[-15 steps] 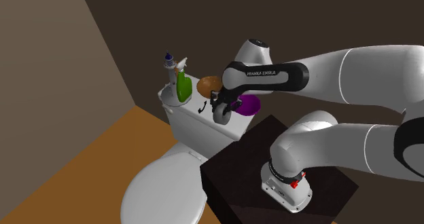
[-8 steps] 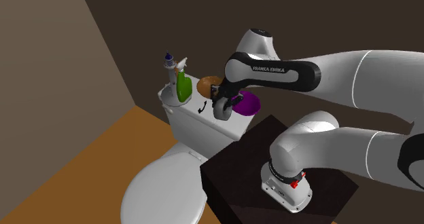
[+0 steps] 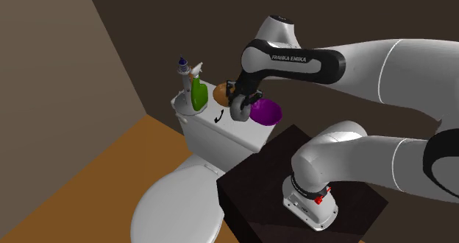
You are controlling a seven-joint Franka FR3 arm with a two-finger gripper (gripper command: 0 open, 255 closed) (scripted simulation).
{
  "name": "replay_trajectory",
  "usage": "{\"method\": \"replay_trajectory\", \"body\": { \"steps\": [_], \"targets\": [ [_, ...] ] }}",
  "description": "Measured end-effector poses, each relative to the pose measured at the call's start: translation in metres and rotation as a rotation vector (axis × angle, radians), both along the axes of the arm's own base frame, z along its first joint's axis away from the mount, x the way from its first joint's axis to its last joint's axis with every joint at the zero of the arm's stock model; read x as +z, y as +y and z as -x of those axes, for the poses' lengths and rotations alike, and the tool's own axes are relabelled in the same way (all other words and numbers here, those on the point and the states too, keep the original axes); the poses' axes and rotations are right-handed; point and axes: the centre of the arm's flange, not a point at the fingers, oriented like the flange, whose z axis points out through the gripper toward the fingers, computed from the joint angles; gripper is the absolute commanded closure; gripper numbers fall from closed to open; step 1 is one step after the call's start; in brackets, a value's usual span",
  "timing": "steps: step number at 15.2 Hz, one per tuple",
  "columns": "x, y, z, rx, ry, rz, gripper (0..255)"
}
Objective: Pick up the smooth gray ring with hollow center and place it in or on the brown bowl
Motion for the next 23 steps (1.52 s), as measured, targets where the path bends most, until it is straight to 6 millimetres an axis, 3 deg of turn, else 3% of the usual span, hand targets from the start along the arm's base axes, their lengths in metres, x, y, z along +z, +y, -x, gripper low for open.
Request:
{"method": "replay_trajectory", "body": {
  "steps": [14,18,23],
  "targets": [
    [0.026,-0.079,-0.164,0.000,0.000,0.000,255],
    [0.024,-0.078,-0.176,-0.028,-0.002,-0.006,255],
    [0.000,-0.077,-0.178,0.017,-0.024,0.007,255]
  ]
}}
